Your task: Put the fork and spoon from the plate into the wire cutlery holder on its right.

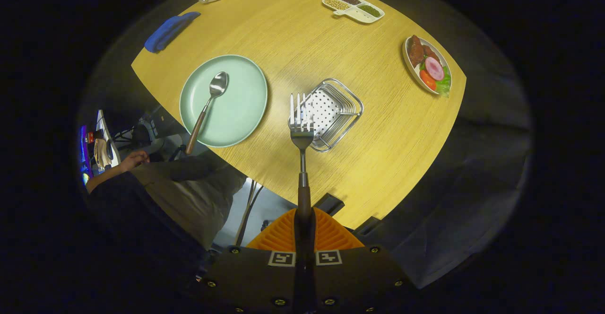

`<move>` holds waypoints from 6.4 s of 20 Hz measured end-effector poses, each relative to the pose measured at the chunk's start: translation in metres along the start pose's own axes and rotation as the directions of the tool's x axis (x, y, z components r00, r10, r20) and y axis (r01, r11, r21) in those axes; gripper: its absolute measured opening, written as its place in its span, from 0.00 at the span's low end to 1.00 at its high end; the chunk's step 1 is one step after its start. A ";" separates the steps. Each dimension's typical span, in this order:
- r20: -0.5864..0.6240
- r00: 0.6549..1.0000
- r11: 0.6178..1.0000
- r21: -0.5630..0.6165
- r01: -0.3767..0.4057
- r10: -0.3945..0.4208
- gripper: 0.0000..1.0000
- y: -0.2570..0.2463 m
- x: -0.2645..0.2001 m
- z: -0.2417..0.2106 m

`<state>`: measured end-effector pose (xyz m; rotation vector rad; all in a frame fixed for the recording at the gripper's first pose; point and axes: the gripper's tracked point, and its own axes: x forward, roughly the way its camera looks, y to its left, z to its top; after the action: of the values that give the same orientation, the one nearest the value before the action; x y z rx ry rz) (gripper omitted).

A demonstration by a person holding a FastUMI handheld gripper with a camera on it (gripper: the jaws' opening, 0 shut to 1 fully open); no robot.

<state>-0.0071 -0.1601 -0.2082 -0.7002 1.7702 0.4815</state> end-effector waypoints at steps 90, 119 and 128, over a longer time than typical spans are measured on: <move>0.167 0.940 0.930 0.171 -0.324 0.297 0.22 0.224 0.109 0.117; 0.101 0.979 0.983 0.018 -0.182 0.179 0.02 0.163 0.098 0.091; 0.043 0.982 0.983 0.025 -0.183 0.182 0.02 0.122 0.053 0.048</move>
<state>-0.0657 -0.0501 -0.2759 -0.5068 1.8081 0.5890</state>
